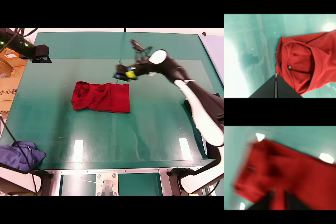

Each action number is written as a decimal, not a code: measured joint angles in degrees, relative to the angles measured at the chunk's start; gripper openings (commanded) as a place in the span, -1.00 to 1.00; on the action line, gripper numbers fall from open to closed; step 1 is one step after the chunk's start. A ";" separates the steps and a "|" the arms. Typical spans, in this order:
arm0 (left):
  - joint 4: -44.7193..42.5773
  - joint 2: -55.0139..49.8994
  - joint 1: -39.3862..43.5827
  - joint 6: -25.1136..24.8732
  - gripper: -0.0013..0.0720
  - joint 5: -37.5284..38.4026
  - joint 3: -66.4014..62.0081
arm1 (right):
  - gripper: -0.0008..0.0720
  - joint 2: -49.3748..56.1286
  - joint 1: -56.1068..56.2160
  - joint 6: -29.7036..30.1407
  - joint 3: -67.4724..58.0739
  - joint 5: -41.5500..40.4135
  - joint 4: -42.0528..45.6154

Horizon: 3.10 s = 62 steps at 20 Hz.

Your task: Fold the shirts.

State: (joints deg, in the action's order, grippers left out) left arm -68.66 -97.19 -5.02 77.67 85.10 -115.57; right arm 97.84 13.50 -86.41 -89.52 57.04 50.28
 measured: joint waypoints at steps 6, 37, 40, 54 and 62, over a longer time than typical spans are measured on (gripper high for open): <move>0.09 0.02 0.00 -0.15 -0.91 0.00 0.02 | 0.77 -0.22 -7.21 1.77 16.87 1.31 -3.48; 1.18 0.02 -0.07 1.07 -0.91 4.17 0.04 | -0.93 -19.43 -64.50 0.42 0.50 13.49 -5.79; 2.69 0.02 -0.04 1.57 -0.91 4.63 0.04 | -0.93 -21.31 -69.13 -0.70 2.93 16.68 -1.16; 7.30 0.02 -0.02 1.49 -0.91 8.17 0.04 | -0.93 -36.22 -76.70 -10.58 35.58 18.10 33.83; 7.82 0.02 -0.02 0.76 -0.91 8.41 0.04 | 0.84 -36.57 -76.85 -10.56 38.99 19.82 42.14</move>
State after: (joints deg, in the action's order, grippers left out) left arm -60.84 -97.17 -5.04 78.43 93.51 -115.52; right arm 61.28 -63.35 -96.97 -50.52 76.86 92.42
